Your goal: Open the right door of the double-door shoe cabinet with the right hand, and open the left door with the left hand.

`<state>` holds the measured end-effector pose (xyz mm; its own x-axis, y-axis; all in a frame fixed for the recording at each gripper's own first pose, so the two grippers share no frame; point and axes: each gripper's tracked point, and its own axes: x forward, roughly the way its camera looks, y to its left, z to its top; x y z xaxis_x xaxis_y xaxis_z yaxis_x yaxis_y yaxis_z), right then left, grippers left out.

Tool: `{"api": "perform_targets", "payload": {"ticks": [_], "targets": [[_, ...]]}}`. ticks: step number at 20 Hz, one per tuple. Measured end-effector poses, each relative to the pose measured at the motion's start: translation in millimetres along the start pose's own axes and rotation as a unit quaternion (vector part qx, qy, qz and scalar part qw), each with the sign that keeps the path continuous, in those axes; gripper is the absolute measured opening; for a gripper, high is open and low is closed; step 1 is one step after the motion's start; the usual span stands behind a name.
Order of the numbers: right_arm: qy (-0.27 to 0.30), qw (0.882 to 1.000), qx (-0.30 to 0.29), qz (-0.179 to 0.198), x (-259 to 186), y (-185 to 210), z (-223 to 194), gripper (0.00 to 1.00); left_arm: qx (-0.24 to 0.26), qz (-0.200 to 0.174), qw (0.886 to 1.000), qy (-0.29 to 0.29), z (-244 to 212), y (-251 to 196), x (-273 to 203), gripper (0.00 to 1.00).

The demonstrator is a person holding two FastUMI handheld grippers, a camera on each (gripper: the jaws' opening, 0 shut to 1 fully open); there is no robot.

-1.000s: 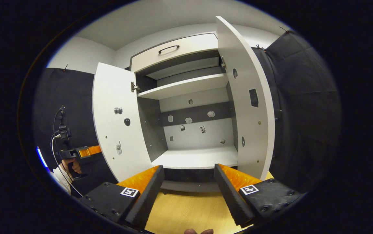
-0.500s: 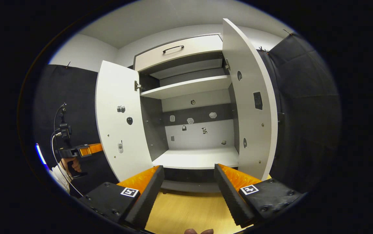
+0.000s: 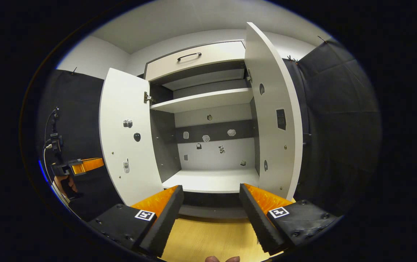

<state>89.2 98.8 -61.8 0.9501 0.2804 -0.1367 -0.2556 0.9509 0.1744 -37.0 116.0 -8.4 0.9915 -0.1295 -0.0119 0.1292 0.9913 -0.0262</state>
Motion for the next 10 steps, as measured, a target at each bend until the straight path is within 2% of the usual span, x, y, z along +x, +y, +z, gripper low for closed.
{"api": "perform_targets", "payload": {"ticks": [4, 5, 6, 10], "targets": [[-0.002, 1.000, -0.003, -0.004, 2.9, -6.2, 3.1, 0.98, -0.011, -0.017, 1.000, -0.003, 3.4, -33.4, -1.2, 0.85], [-0.003, 1.000, -0.003, -0.005, 3.1, -8.4, 4.1, 0.97, -0.014, -0.017, 1.000, 0.001, 1.8, -39.9, -3.9, 0.94], [-0.005, 1.000, -0.003, -0.005, 3.5, -9.6, 5.7, 0.98, -0.013, -0.012, 1.000, 0.004, -0.4, -43.4, -1.2, 0.98], [-0.012, 1.000, -0.014, -0.014, 4.5, -15.0, 10.7, 0.98, -0.008, -0.002, 1.000, 0.000, -2.0, -63.5, -1.1, 0.98]]}}
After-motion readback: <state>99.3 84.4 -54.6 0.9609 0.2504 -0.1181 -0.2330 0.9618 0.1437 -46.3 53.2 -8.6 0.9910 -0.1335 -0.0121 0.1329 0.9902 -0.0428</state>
